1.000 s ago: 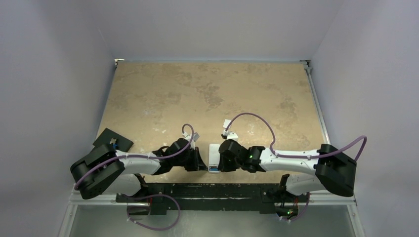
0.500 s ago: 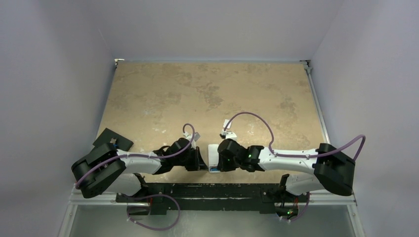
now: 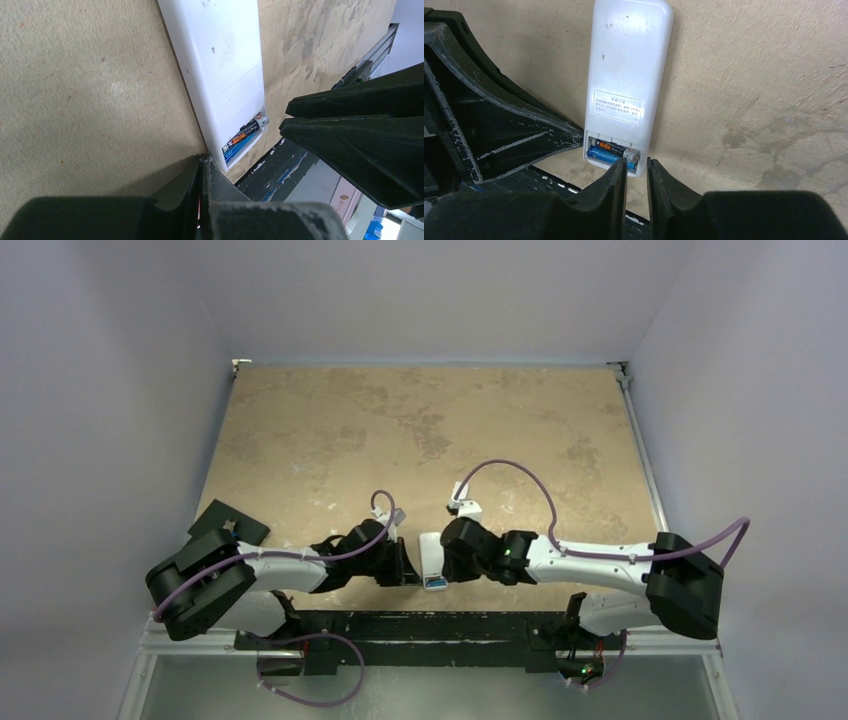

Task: Load the batteries into the remote control

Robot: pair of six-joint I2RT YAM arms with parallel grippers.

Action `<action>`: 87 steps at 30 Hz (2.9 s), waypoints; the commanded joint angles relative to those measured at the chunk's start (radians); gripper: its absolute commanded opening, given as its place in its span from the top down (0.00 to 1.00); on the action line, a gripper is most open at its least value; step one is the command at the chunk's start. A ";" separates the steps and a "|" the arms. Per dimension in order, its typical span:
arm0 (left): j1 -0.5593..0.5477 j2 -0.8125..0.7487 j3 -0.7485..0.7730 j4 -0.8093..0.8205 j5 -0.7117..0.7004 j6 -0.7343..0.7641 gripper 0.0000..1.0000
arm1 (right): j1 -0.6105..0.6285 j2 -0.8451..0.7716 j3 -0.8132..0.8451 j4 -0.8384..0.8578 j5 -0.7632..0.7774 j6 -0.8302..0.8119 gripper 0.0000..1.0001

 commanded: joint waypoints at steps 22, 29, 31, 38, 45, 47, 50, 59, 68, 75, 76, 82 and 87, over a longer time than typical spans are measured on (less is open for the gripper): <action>-0.005 0.006 0.019 0.008 -0.005 0.009 1.00 | -0.003 0.048 0.042 0.045 -0.013 -0.014 0.83; -0.006 0.004 0.015 0.011 -0.005 0.007 1.00 | -0.003 0.060 0.041 0.048 -0.007 -0.014 0.84; -0.006 0.004 0.015 0.012 -0.005 0.008 1.00 | -0.003 0.064 0.041 0.049 -0.007 -0.014 0.84; -0.006 0.006 0.015 0.015 -0.005 0.007 1.00 | -0.002 0.084 0.044 0.069 -0.022 -0.027 0.89; -0.006 0.007 0.020 0.017 -0.005 0.008 1.00 | -0.001 0.127 0.062 0.069 -0.052 -0.072 0.96; -0.006 0.011 0.021 0.020 -0.003 0.009 1.00 | -0.001 0.136 0.063 0.073 -0.066 -0.079 0.98; -0.006 0.016 0.021 0.024 0.000 0.009 1.00 | 0.000 0.149 0.066 0.074 -0.082 -0.090 1.00; -0.006 0.025 0.022 0.033 0.003 0.010 1.00 | 0.012 0.204 0.090 0.028 -0.077 -0.132 1.00; -0.006 0.029 0.027 0.025 0.003 0.013 1.00 | 0.027 0.221 0.130 -0.035 -0.011 -0.141 1.00; -0.007 0.026 0.025 0.005 -0.001 0.018 1.00 | 0.027 0.162 0.174 -0.079 0.047 -0.145 0.89; -0.006 0.023 0.025 0.001 -0.004 0.018 1.00 | 0.027 0.152 0.180 -0.084 0.052 -0.145 0.88; -0.006 -0.006 0.020 -0.040 -0.032 0.018 1.00 | 0.027 0.105 0.218 -0.123 0.068 -0.158 0.84; -0.006 -0.034 0.019 -0.073 -0.051 0.019 1.00 | 0.025 0.078 0.263 -0.180 0.154 -0.191 0.79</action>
